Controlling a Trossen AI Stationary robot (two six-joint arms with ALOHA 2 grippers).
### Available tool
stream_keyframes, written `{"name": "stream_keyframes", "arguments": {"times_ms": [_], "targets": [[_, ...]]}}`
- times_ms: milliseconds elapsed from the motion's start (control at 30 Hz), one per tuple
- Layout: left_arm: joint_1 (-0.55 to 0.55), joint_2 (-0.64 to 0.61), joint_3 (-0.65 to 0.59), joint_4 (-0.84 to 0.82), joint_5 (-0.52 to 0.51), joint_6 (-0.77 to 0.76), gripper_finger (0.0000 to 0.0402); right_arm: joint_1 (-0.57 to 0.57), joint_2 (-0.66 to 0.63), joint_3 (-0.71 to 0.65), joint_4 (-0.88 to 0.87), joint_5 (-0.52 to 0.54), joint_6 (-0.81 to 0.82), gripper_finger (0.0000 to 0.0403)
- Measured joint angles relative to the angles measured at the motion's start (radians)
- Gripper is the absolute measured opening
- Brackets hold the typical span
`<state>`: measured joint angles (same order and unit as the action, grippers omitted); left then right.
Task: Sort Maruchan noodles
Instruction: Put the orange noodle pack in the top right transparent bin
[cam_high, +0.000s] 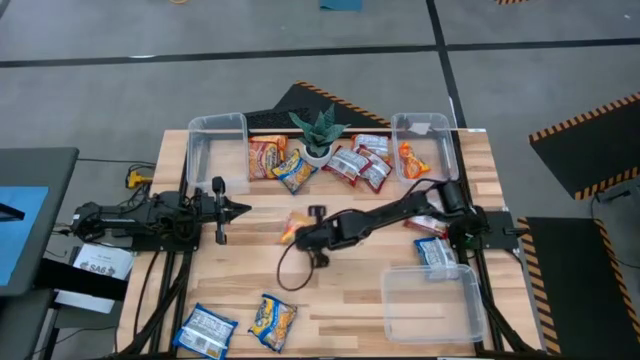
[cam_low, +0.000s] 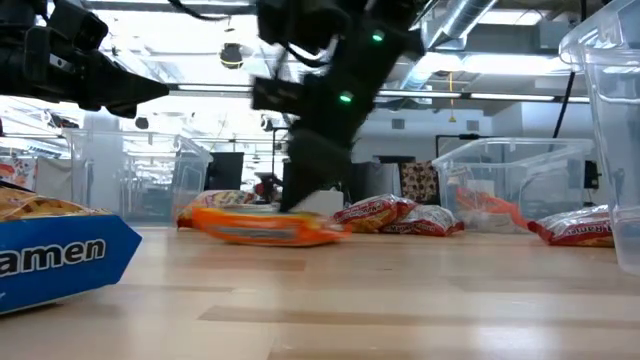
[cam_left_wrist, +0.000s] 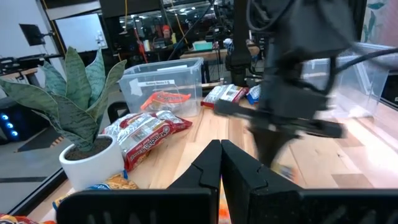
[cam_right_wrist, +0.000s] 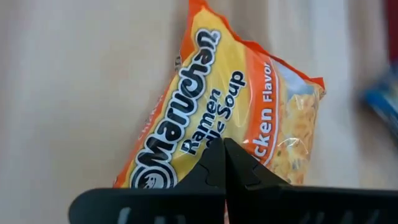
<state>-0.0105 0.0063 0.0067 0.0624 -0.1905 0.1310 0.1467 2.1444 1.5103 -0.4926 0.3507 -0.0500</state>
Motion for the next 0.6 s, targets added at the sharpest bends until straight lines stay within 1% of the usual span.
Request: {"name": "stream_keyframes", "arguments": {"times_ms": [133, 367, 500, 600], "targets": [[0.0, 0.0, 0.0, 0.0, 0.0, 0.0, 0.0, -0.017, -0.087, -0.126, -0.059, 0.022, 0.062, 0.0008], [0.0, 0.0, 0.0, 0.0, 0.0, 0.0, 0.0, -0.015, -0.305, -0.407, -0.034, 0.031, 0.221, 0.0008], [0.0, 0.0, 0.0, 0.0, 0.0, 0.0, 0.0, -0.001, -0.419, -0.511, -0.047, 0.029, 0.294, 0.0008], [0.0, 0.0, 0.0, 0.0, 0.0, 0.0, 0.0, 0.005, -0.48, -0.561, -0.054, 0.022, 0.334, 0.0008]]}}
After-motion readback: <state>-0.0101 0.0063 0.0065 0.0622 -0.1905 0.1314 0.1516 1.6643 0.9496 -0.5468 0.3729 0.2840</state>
